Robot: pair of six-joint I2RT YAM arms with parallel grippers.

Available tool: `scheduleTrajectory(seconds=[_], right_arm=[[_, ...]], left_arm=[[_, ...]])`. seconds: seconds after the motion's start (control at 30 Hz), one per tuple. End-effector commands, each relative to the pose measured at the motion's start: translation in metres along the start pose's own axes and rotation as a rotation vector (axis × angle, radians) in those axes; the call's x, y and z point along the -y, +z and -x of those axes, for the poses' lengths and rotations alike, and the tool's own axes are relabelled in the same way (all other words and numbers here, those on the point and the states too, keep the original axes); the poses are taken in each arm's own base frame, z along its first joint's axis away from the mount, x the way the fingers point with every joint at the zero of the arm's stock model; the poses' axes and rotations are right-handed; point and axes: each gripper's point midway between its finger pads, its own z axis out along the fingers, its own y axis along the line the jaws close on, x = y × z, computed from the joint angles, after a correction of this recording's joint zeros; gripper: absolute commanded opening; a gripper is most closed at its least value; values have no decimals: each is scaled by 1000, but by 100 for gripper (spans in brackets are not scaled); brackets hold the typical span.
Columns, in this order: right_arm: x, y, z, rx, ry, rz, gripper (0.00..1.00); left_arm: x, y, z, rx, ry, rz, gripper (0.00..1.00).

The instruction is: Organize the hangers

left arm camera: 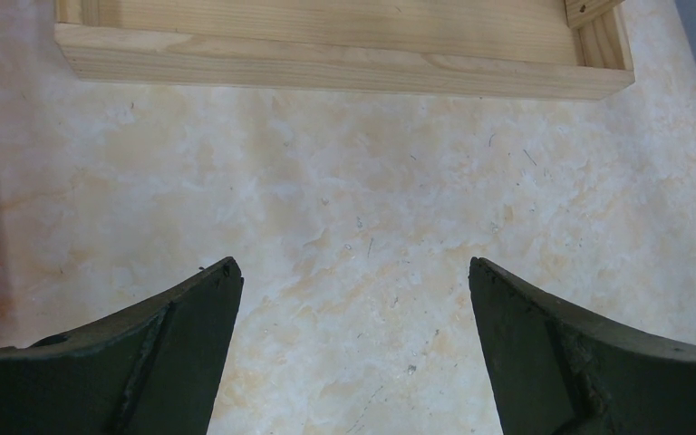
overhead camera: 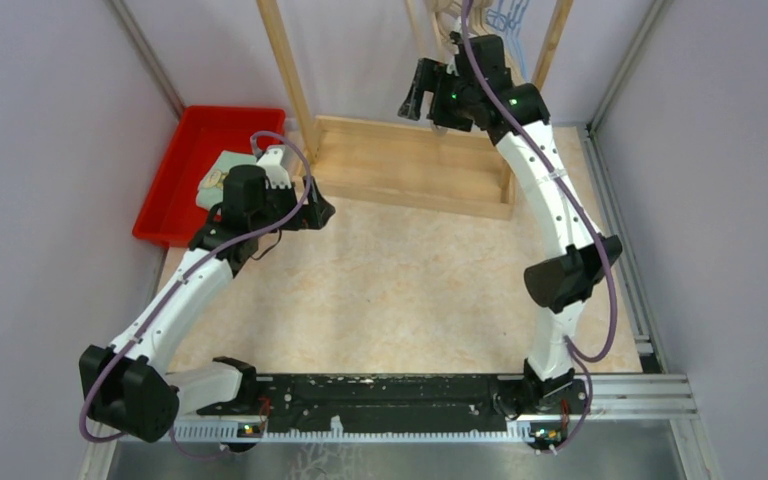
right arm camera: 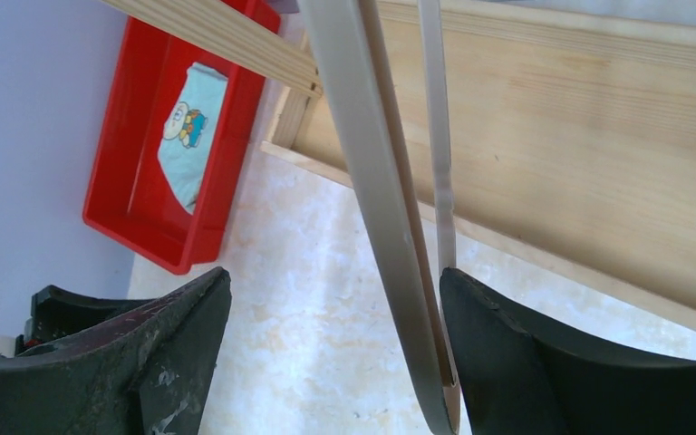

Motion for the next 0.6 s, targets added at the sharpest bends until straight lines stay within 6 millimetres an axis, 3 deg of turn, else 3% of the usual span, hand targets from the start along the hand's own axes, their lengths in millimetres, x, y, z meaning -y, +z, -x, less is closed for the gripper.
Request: scheduleTrajectory(seconds=[0.0, 0.27, 0.57], right_arm=[[-2, -42, 16, 88, -44, -23, 86], [11, -61, 6, 102, -72, -80, 87], [18, -100, -5, 133, -133, -122, 88]], left_arm=[[2, -2, 3, 27, 3, -15, 100], [1, -4, -1, 25, -7, -16, 100], [-4, -2, -12, 3, -9, -2, 100]])
